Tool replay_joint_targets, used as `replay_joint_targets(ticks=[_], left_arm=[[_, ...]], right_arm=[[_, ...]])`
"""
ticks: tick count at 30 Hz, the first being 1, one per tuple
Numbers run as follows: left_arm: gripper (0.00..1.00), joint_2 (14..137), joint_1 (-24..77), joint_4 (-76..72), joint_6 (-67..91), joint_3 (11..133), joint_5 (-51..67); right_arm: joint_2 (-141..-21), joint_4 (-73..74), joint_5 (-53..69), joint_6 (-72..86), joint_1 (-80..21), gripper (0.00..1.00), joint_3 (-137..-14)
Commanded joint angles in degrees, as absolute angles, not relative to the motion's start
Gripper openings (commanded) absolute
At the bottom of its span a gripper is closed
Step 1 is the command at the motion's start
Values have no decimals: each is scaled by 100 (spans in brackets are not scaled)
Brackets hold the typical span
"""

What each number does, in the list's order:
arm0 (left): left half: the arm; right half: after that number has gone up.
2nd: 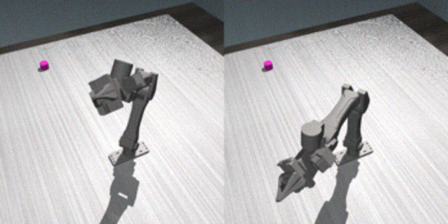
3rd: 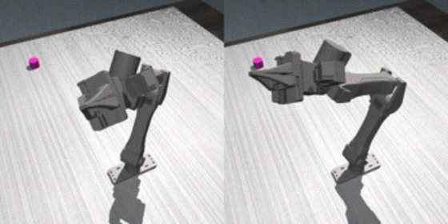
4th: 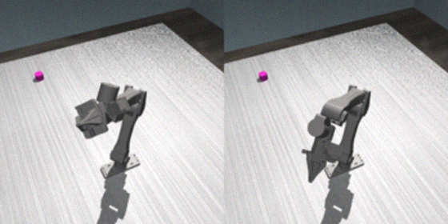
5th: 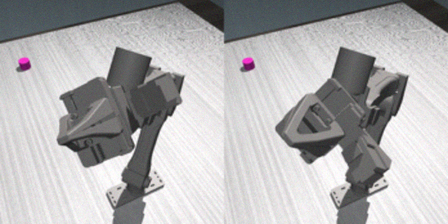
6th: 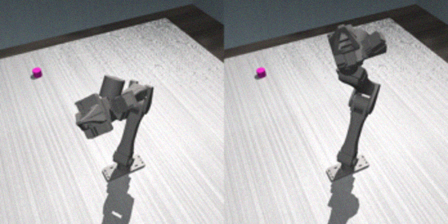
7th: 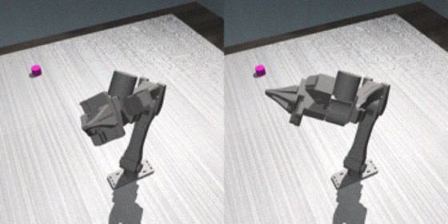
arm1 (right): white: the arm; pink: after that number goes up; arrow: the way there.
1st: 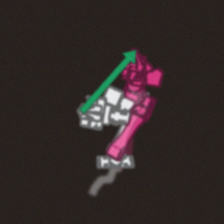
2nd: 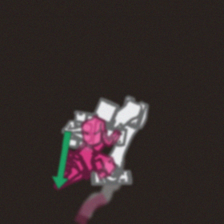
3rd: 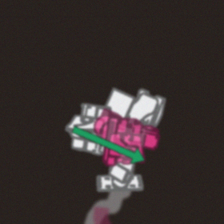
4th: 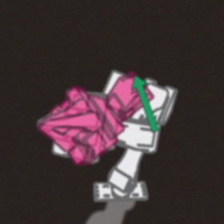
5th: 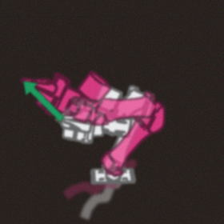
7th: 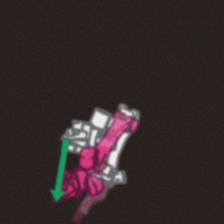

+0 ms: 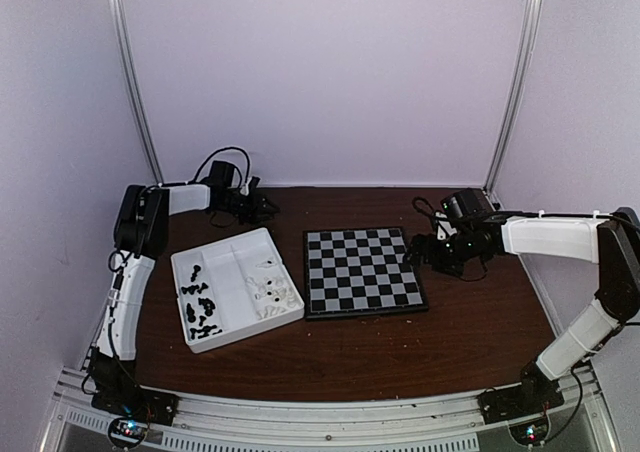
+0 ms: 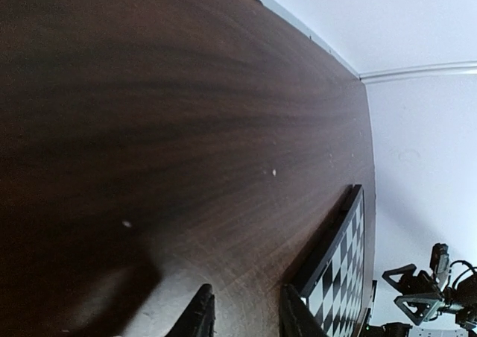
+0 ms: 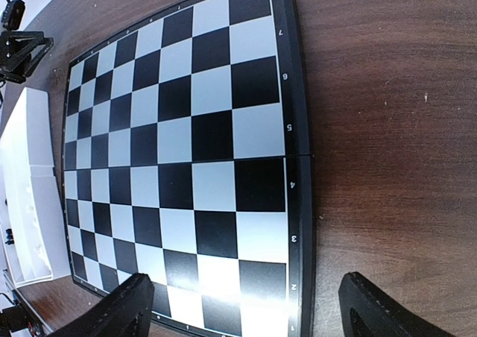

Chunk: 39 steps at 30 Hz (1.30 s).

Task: Set up the chess pieces on the board
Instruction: Move the chessboard to the center of the board.

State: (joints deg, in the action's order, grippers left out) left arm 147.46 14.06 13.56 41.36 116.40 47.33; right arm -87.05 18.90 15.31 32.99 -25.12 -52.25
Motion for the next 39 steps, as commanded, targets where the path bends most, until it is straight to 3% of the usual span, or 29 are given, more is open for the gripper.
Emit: replay_joint_targets(ticks=[1, 19, 39], left_arm=[[29, 15004, 1318, 1485, 4119, 12257, 4687], [26, 15929, 1636, 1912, 4396, 13381, 5029], [24, 16174, 2203, 2362, 4285, 13631, 5387]], right_arm=[[-8744, 1802, 1389, 3305, -2521, 90, -5312], [-9114, 1625, 1504, 3353, -2515, 90, -5351], [-9589, 1017, 1622, 3627, -2511, 90, -5005]])
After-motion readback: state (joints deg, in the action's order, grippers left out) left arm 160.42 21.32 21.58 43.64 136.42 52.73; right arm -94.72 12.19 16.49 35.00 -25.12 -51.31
